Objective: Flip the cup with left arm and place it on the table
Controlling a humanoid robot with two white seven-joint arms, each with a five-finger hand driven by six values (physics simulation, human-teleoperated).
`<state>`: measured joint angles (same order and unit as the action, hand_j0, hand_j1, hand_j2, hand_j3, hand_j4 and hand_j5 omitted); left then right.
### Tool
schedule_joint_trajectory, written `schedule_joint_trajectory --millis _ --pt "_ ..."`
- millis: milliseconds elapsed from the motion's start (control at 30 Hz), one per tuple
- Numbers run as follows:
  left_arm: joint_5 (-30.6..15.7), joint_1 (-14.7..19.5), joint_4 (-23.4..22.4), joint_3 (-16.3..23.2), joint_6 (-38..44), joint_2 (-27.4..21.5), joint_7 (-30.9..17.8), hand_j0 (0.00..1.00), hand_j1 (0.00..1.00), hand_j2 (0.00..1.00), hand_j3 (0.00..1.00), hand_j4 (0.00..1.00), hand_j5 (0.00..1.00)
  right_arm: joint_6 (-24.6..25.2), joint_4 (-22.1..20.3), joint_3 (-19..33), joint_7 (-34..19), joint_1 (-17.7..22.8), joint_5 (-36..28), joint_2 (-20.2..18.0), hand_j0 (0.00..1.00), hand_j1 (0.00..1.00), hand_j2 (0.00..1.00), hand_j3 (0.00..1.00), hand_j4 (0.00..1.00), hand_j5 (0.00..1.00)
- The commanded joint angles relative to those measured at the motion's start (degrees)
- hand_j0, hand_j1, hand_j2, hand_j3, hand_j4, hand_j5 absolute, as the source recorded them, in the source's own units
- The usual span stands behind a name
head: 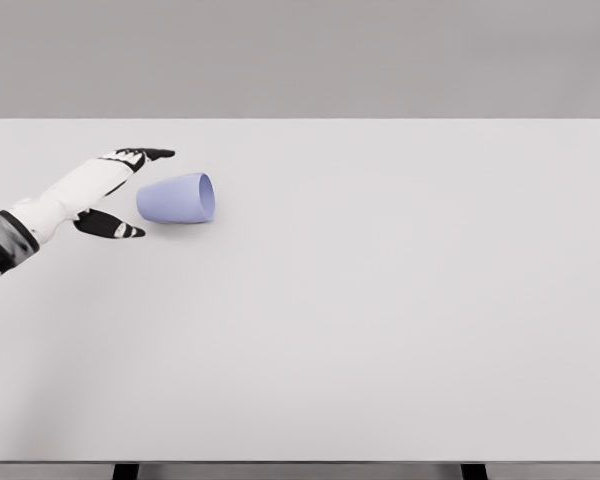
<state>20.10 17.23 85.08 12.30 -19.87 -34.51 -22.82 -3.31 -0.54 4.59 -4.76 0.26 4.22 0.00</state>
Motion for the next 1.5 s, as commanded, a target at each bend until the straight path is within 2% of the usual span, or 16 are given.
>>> schedule_joint_trajectory --millis 0,233,300,333,367,400,433,467,500,567,600,700,867,933,1300,1467 --pt "0.0 0.0 0.1 0.0 0.1 0.3 -0.4 1.00 1.00 1.00 1.00 1.00 1.00 0.1 0.2 -0.2 -0.1 0.0 0.0 0.0 1.00 1.00 1.00 1.00 1.00 1.00" --pt "0.0 0.3 0.6 0.0 0.8 2.9 -0.6 1.00 1.00 1.00 1.00 1.00 1.00 0.0 0.1 -0.2 -0.1 0.0 0.0 0.0 1.00 1.00 1.00 1.00 1.00 1.00" --pt "0.1 1.1 1.0 0.0 3.3 3.7 -0.7 1.00 1.00 1.00 1.00 1.00 1.00 0.1 0.1 -0.2 -0.1 0.1 0.0 0.0 1.00 1.00 1.00 1.00 1.00 1.00" --pt "-0.3 3.7 0.6 0.7 5.8 3.8 -0.7 1.00 1.00 1.00 1.00 1.00 1.00 0.1 0.1 -0.2 -0.1 0.0 0.0 0.0 1.00 1.00 1.00 1.00 1.00 1.00" --pt "-0.9 5.4 1.0 3.9 9.1 3.1 -0.2 1.00 1.00 1.00 1.00 1.00 1.00 0.1 0.1 -0.2 -0.1 0.0 0.0 0.0 1.00 1.00 1.00 1.00 1.00 1.00" --pt "-2.4 9.3 0.2 8.6 11.4 1.0 0.5 1.00 1.00 1.00 1.00 1.00 1.00 0.0 0.1 -0.2 -0.1 0.0 0.0 0.0 1.00 1.00 1.00 1.00 1.00 1.00" --pt "-2.4 11.0 0.1 12.0 12.1 0.3 1.0 1.00 1.00 1.00 1.00 1.00 1.00 0.1 0.1 -0.2 -0.1 0.0 0.0 0.0 1.00 1.00 1.00 1.00 1.00 1.00" --pt "-3.3 13.3 -0.2 18.4 12.1 -3.9 1.6 1.00 1.00 1.00 1.00 1.00 1.00 0.0 0.1 -0.2 -0.1 0.0 0.0 0.0 1.00 1.00 1.00 1.00 1.00 1.00" --pt "-5.3 13.4 -0.5 21.4 12.1 -4.0 1.6 1.00 1.00 1.00 1.00 1.00 1.00 0.1 0.1 -0.2 -0.1 0.1 0.0 0.0 1.00 1.00 1.00 1.00 1.00 1.00" --pt "-6.0 13.9 -2.3 23.6 12.3 -2.2 1.6 1.00 1.00 1.00 1.00 1.00 1.00 0.1 0.1 -0.2 -0.1 0.0 0.0 0.0 1.00 1.00 1.00 1.00 1.00 1.00" --pt "-6.1 15.6 -3.1 25.7 13.9 -1.9 1.8 1.00 1.00 1.00 1.00 1.00 1.00 0.1 0.1 -0.2 -0.1 0.1 0.0 0.0 1.00 1.00 1.00 1.00 1.00 1.00" --pt "-11.5 18.5 -3.0 28.8 20.9 -3.5 1.8 1.00 1.00 1.00 1.00 1.00 1.00 0.1 0.1 -0.2 -0.1 0.0 0.0 0.0 1.00 1.00 1.00 1.00 1.00 1.00" --pt "-17.3 18.7 -3.1 30.4 21.4 -6.2 1.8 1.00 1.00 1.00 1.00 1.00 1.00 0.1 0.1 -0.2 -0.1 0.0 0.0 0.0 1.00 1.00 1.00 1.00 1.00 1.00" --pt "-17.7 18.7 -3.0 31.5 21.8 -7.1 1.8 1.00 1.00 1.00 1.00 1.00 1.00 0.1 0.1 -0.2 -0.1 0.1 0.0 0.0 1.00 1.00 1.00 1.00 1.00 1.00" --pt "-16.9 19.3 -3.3 32.3 24.2 -6.4 2.0 1.00 1.00 1.00 1.00 1.00 1.00 0.1 0.1 -0.2 -0.1 0.0 0.0 0.0 1.00 1.00 1.00 1.00 1.00 1.00" --pt "-12.4 20.6 -4.1 32.6 28.2 -2.8 2.1 1.00 1.00 1.00 1.00 1.00 1.00 0.1 0.1 -0.2 -0.1 0.0 0.0 0.0 1.00 1.00 1.00 1.00 1.00 1.00"
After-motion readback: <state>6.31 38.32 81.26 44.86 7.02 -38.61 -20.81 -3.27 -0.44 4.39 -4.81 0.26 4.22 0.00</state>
